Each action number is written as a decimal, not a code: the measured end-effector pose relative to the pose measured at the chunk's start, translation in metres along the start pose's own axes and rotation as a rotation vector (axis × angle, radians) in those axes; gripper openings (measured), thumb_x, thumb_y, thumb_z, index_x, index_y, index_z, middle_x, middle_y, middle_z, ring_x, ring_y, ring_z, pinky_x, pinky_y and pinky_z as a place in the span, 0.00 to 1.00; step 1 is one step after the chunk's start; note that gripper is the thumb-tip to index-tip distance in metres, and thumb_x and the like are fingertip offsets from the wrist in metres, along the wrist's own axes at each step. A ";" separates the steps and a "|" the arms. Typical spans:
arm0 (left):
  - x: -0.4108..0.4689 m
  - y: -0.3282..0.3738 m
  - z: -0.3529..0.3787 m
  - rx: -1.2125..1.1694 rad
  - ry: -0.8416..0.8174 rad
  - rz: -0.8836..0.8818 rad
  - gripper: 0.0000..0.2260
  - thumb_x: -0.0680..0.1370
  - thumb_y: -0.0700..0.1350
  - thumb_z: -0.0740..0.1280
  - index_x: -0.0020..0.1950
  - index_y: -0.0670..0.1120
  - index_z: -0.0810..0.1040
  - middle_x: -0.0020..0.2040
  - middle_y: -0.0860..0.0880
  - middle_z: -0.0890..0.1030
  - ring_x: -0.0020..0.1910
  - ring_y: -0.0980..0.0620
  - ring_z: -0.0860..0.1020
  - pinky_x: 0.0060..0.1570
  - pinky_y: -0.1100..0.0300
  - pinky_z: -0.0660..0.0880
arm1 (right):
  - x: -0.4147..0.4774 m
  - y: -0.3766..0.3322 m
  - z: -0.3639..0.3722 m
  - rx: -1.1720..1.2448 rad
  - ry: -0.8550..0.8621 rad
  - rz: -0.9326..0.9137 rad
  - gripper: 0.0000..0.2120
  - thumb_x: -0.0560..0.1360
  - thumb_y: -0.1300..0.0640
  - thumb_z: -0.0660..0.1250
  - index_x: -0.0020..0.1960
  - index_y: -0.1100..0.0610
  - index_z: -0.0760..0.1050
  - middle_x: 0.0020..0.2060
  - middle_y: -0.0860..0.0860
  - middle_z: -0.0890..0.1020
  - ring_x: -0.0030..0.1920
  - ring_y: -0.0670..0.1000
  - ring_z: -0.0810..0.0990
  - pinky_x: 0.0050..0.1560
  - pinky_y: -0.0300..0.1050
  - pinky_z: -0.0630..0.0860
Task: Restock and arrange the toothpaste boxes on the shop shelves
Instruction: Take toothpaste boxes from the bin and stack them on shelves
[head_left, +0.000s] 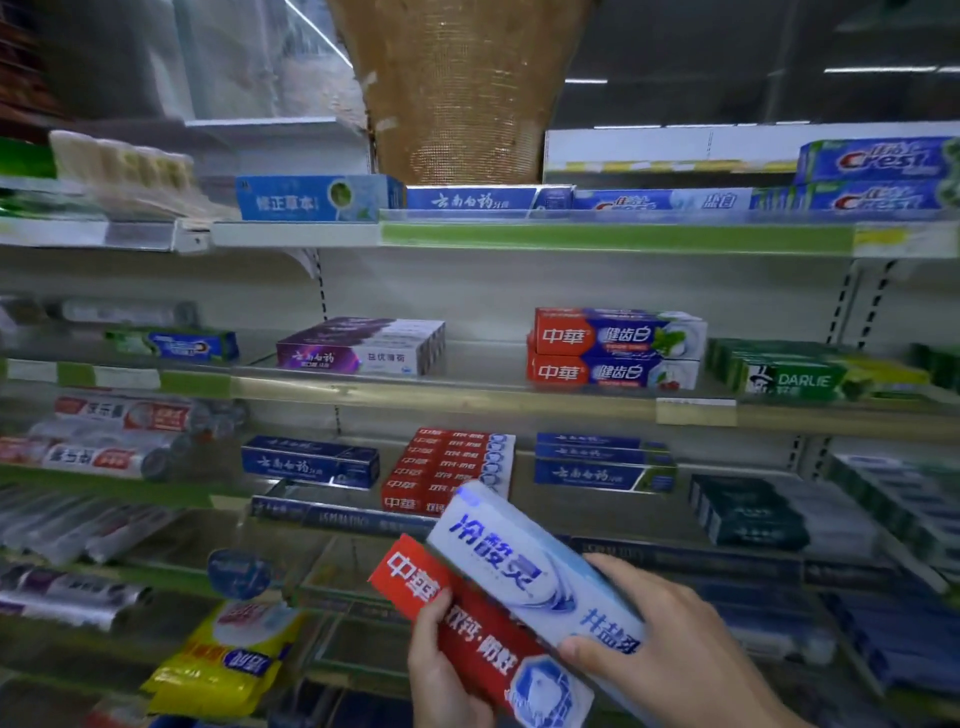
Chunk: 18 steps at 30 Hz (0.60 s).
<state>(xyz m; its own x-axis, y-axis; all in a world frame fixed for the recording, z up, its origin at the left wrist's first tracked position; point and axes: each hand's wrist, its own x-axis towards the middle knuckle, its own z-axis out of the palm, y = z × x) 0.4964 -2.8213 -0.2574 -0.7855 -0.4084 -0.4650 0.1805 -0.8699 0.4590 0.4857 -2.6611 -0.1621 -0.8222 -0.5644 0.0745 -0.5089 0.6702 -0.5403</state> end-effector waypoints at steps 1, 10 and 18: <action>-0.006 0.004 -0.005 -0.008 -0.092 0.077 0.08 0.77 0.44 0.61 0.47 0.41 0.76 0.34 0.40 0.80 0.38 0.41 0.76 0.42 0.50 0.73 | 0.002 0.007 -0.002 0.017 0.013 0.032 0.35 0.62 0.28 0.66 0.66 0.34 0.62 0.57 0.31 0.75 0.54 0.35 0.75 0.52 0.34 0.73; 0.065 0.079 0.030 0.104 -0.053 0.333 0.20 0.76 0.42 0.67 0.67 0.47 0.68 0.57 0.41 0.79 0.56 0.42 0.78 0.60 0.40 0.71 | 0.035 0.079 -0.008 0.142 0.046 0.289 0.38 0.53 0.26 0.69 0.62 0.34 0.69 0.54 0.36 0.80 0.55 0.40 0.78 0.56 0.45 0.75; 0.139 0.114 0.040 0.205 -0.026 0.456 0.32 0.76 0.32 0.64 0.75 0.55 0.57 0.62 0.42 0.74 0.61 0.43 0.75 0.58 0.41 0.72 | 0.107 0.102 -0.001 0.209 -0.033 0.224 0.30 0.62 0.32 0.71 0.61 0.34 0.67 0.51 0.32 0.78 0.49 0.34 0.77 0.49 0.38 0.75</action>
<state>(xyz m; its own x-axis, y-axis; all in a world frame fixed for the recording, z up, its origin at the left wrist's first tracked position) 0.3843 -2.9663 -0.2396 -0.6686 -0.7253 -0.1640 0.3915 -0.5308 0.7517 0.3456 -2.6522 -0.2087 -0.8976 -0.4313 -0.0909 -0.2498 0.6678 -0.7012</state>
